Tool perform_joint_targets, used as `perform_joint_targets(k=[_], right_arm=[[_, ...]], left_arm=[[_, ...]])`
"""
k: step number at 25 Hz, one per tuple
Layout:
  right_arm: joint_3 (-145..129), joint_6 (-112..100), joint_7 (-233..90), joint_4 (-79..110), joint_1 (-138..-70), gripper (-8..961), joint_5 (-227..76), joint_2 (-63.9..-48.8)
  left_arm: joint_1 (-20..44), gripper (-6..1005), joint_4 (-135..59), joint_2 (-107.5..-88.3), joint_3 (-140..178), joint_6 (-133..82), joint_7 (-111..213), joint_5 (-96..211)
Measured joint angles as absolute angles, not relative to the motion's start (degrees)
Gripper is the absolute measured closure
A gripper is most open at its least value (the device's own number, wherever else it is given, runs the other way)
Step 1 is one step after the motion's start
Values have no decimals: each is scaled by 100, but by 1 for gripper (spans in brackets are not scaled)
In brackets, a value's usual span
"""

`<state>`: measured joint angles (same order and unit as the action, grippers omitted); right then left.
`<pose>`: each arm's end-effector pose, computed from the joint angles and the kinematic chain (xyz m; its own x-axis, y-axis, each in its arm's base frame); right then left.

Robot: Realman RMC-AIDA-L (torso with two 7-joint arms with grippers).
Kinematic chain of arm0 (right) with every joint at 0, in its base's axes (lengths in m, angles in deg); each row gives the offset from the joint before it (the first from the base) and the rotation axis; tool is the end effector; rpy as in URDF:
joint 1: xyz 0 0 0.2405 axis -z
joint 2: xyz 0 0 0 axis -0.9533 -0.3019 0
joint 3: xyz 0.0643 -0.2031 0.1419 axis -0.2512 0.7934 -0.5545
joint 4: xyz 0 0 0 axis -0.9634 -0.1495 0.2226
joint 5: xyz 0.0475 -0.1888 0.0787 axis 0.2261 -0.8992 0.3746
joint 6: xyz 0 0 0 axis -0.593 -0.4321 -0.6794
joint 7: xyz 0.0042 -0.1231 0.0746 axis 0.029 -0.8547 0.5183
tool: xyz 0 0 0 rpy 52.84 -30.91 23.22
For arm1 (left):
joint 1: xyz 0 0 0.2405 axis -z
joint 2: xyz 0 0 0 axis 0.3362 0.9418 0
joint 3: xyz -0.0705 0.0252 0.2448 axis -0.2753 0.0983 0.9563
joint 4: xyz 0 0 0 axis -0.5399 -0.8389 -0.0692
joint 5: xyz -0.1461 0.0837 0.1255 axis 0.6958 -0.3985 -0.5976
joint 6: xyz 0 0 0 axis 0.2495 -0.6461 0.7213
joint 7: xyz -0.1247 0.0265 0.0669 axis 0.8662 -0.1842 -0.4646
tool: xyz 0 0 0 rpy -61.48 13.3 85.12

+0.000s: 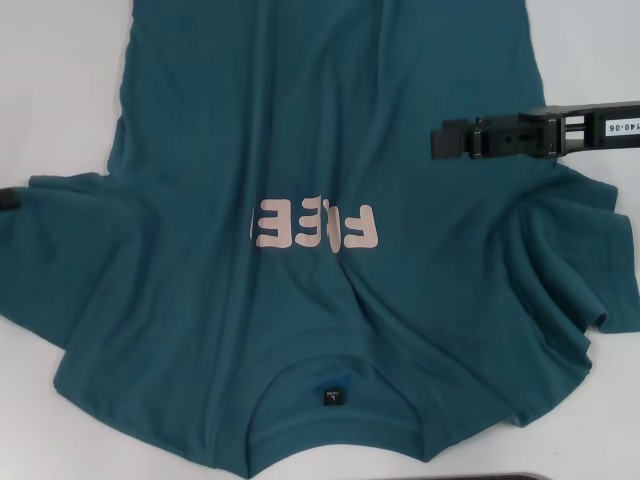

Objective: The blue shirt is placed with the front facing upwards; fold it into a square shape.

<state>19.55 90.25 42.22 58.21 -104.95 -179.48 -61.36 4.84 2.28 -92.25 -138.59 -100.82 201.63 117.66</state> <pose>0.2363 0.3238 0.0385 0.5104 -0.7426 -0.4336 -0.7310 -0.6402 0.2360 -0.3732 0.3096 0.0889 -0.2902 0.8187 0.4956 0.9567 0.2608 0.1293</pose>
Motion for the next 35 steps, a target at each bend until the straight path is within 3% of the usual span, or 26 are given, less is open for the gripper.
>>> perform_joint_targets(k=[7,23,32,35], right_arm=[[1955,9025,4240,5821,-10495,51,-17948,-6136],[1972,9026,4278,5821,-10519,53,-17948,-6109],[1955,9034,4294,5821,-10493,53,-17948,-6109],[1955,9035,4294,5821,-10493,54,-17948,-6109]], left_arm=[[549,981,359,-9247,-13877,-10495,20180,11774],[894,980,727,-9894,-13838,-11281,20348,11934],[980,972,677,-10085,-13287,-10813,20388,11943],[1054,925,780,-10170,-13272,-10933,20215,11984]])
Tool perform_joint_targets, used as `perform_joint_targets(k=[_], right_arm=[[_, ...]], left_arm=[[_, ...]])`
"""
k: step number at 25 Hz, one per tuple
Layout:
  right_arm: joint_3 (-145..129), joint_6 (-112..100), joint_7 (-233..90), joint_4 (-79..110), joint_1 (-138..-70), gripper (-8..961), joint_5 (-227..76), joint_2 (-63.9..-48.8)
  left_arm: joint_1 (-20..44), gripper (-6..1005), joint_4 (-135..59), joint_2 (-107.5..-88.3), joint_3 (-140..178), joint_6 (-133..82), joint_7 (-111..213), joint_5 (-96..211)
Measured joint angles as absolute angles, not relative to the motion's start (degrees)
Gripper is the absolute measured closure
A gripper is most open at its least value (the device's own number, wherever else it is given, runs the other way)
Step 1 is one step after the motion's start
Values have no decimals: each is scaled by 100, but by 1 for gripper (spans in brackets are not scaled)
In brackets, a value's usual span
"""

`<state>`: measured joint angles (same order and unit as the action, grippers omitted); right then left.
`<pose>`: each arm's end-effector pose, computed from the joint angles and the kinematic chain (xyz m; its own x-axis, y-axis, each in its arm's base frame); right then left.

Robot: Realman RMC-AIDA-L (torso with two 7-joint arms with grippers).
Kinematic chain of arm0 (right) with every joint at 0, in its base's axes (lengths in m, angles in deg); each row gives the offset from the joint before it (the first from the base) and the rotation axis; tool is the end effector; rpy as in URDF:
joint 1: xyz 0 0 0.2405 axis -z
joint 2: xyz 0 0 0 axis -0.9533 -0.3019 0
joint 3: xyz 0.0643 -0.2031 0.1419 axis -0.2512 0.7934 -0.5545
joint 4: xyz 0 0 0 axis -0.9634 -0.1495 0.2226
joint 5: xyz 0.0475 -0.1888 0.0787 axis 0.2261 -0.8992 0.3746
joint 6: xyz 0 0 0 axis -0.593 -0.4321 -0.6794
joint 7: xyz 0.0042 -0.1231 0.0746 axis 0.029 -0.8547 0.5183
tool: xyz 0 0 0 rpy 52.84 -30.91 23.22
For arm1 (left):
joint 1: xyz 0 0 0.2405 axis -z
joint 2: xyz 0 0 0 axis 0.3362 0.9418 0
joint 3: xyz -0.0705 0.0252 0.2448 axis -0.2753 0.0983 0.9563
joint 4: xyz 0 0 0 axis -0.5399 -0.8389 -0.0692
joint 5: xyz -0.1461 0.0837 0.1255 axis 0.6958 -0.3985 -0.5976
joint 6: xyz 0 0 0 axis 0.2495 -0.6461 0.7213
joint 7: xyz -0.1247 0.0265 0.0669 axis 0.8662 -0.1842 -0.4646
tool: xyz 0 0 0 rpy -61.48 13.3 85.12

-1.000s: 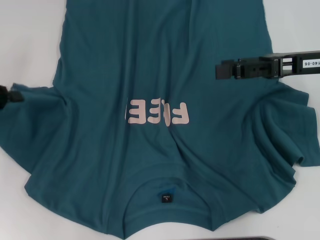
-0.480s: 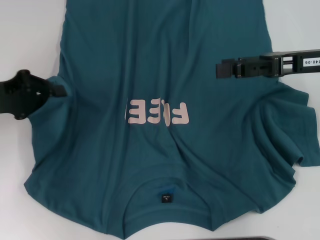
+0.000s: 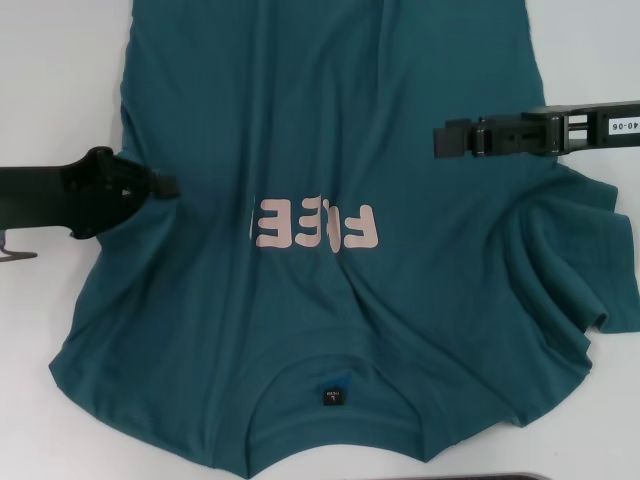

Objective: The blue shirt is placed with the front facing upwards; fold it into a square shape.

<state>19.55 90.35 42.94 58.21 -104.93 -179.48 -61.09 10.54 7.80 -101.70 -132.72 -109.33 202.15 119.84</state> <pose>0.2371 0.3240 0.0403 0.5030 -0.7498 -0.4298 -0.7379 -0.6315 0.2382 -0.2866 0.3247 0.0201 -0.1396 0.9459 0.2930 0.9664 0.0657 0.2484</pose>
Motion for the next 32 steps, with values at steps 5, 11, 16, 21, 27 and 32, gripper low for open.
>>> perform_joint_targets(k=[5,11,16,21,27,32], right_arm=[[1955,9016,4293,5805,-10494,54,-17956,-6100],[1955,8998,4293,5765,-10488,55,-17956,-6085],[1955,8986,4292,5761,-10499,55,-17951,-6082],[1955,8972,4288,5759,-10502,56,-17952,-6076],[1955,8966,4287,5759,-10515,56,-17952,-6074],[1955,8964,4292,5759,-10496,57,-17949,-6074]], left_arm=[[1134,846,815,-10209,-13213,-10999,20152,11968],[1107,657,879,-10140,-13125,-11103,20225,11931],[978,455,1597,-10354,-13001,-11277,20057,11954],[1017,344,1990,-10532,-12994,-11800,19760,11998],[1058,339,2123,-10568,-12667,-11725,19870,11928],[969,340,2519,-10667,-12368,-11326,20003,11738]])
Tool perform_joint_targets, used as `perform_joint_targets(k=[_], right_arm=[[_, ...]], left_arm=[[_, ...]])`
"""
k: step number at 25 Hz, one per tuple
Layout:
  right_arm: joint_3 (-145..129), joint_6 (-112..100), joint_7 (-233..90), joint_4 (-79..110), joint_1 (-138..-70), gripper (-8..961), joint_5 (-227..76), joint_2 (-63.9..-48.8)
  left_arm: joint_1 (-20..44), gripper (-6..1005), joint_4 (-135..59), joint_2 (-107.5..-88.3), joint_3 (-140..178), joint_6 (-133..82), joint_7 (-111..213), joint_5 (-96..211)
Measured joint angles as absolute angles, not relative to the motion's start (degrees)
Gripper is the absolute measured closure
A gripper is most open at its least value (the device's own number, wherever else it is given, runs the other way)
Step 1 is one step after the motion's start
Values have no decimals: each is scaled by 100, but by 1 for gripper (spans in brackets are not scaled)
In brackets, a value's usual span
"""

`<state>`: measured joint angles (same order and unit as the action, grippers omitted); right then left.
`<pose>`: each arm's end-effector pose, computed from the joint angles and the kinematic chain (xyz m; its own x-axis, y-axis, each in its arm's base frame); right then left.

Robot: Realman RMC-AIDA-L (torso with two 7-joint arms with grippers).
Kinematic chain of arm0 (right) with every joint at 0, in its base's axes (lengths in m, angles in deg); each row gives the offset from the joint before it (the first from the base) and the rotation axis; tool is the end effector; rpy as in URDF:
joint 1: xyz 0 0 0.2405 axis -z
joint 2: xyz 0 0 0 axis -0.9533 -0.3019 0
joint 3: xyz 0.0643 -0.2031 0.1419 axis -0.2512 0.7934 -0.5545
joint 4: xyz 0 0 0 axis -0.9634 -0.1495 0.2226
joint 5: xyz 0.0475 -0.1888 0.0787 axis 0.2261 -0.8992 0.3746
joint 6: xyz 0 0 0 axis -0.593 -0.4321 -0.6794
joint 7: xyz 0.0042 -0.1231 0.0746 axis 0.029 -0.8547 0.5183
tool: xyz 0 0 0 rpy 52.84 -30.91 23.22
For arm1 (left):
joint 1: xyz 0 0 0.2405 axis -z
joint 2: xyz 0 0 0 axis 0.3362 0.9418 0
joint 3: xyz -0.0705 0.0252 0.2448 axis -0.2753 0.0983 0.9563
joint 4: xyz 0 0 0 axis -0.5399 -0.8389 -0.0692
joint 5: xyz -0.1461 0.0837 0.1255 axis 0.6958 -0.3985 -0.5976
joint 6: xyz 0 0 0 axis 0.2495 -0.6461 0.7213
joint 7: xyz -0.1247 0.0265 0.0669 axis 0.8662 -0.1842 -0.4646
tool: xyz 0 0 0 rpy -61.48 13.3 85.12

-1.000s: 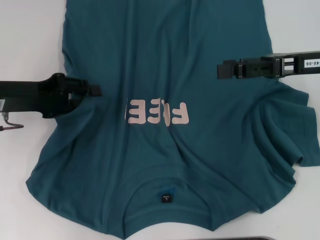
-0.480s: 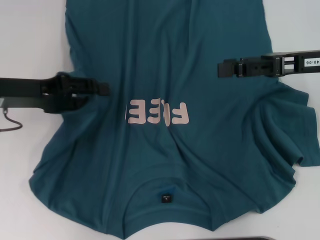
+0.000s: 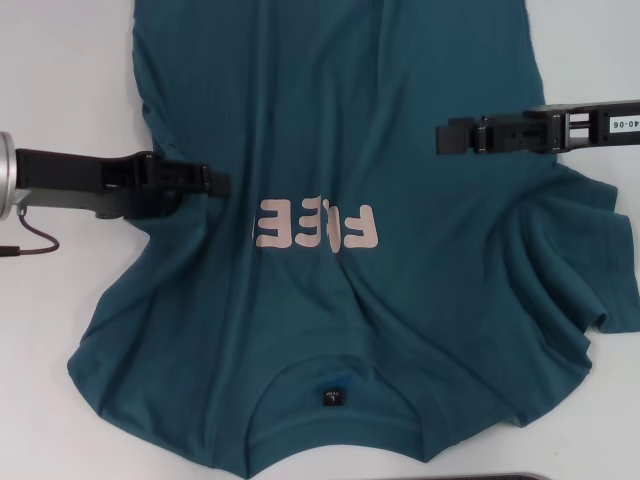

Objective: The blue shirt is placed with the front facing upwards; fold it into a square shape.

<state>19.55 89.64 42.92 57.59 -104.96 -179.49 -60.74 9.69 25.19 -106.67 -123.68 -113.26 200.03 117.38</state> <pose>0.2394 0.3255 0.0408 0.4966 -0.7527 -0.4322 -0.7456 -0.6249 0.2315 -0.2430 0.3260 0.0186 0.1669 0.9505 0.2622 0.9771 -0.1950 0.0847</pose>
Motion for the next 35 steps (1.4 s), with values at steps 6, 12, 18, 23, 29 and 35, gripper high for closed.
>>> perform_joint_targets(k=[6,12,18,23,29,35], right_arm=[[1947,8964,4293,5753,-10487,58,-17948,-6074],[1938,8964,4293,5750,-10491,58,-17947,-6074],[1937,8953,4293,5750,-10502,59,-17948,-6052],[1937,8915,4293,5751,-10501,59,-17948,-6031],[1938,8911,4293,5750,-10533,60,-17948,-6024],[1938,8911,4305,5750,-10549,60,-17948,-6010]], left_arm=[[927,341,2759,-10694,-12132,-11117,20104,11701],[962,342,2825,-10688,-11690,-11129,20247,11663],[818,343,3428,-10688,-11139,-11116,20170,11639],[699,344,3645,-10677,-11312,-11109,20038,11708],[740,344,3068,-10483,-11791,-10918,20215,11342],[748,343,2533,-10454,-11929,-10381,20545,11265]])
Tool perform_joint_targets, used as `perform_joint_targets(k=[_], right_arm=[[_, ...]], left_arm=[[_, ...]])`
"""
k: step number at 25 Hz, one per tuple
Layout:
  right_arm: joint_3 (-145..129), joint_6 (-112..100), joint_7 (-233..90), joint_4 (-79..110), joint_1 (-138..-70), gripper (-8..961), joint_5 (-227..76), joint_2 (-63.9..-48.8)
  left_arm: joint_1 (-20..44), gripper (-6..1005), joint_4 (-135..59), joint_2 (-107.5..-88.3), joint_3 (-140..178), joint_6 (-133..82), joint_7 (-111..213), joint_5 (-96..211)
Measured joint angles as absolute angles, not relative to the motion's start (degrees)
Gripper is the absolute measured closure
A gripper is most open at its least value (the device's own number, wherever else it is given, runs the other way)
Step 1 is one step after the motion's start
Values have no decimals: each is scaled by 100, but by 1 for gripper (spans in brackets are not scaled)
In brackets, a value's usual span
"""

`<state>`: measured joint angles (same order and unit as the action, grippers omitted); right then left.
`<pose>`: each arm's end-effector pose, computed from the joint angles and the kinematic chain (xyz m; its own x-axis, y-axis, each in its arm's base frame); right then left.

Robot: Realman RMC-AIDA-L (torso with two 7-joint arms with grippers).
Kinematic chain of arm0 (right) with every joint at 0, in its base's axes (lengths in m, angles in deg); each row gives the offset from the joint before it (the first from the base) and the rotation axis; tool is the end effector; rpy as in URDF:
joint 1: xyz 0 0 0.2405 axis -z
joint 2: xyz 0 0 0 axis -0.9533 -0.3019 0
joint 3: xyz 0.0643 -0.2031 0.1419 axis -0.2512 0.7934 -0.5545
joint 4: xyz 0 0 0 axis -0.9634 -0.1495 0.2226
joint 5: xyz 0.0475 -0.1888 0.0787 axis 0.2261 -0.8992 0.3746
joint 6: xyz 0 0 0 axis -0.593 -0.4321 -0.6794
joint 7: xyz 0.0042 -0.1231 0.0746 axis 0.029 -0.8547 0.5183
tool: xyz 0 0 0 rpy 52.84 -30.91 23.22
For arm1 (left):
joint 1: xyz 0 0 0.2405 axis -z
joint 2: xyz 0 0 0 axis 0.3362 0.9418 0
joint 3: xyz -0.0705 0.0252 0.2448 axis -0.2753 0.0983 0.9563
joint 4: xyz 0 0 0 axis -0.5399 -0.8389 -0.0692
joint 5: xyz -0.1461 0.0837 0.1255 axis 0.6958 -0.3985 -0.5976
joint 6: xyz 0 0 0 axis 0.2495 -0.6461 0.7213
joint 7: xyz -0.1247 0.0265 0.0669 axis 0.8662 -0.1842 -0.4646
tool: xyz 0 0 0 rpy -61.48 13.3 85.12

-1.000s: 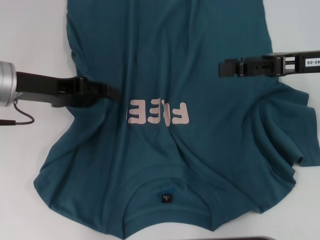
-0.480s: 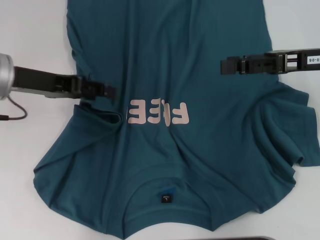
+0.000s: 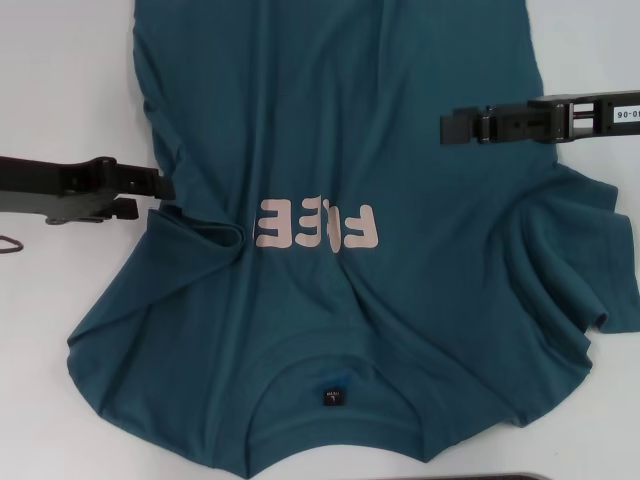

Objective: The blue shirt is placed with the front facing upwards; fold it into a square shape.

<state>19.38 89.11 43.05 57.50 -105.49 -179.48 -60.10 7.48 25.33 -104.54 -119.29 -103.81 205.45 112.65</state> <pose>0.2390 0.3301 0.0452 0.5014 -0.7465 -0.4374 -0.7475 -0.6284 0.2155 -0.2751 0.3358 0.0270 0.0910 0.9426 0.3212 0.9938 -0.0654 -0.0896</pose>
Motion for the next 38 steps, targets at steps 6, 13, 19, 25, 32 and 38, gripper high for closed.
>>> perform_joint_targets(k=[6,13,19,25,32,38], right_arm=[[1938,8911,4362,5750,-10525,61,-17948,-6013],[1938,8912,4363,5750,-10488,62,-17948,-6013],[1938,8912,4363,5743,-10486,62,-17950,-6013],[1938,8912,4363,5742,-10479,63,-17951,-6012],[1938,8912,4363,5742,-10477,64,-17949,-6011],[1938,8912,4363,5742,-10477,64,-17947,-6002]], left_arm=[[778,342,2347,-10450,-11898,-10131,20425,11263],[795,343,2170,-10445,-11902,-10003,20229,11259],[848,342,1978,-10426,-11873,-10029,20042,11256],[848,342,1959,-10419,-11913,-10071,19916,11256],[818,343,1994,-10403,-11922,-10598,19890,11263],[813,344,2090,-10413,-11942,-11528,19542,11402]])
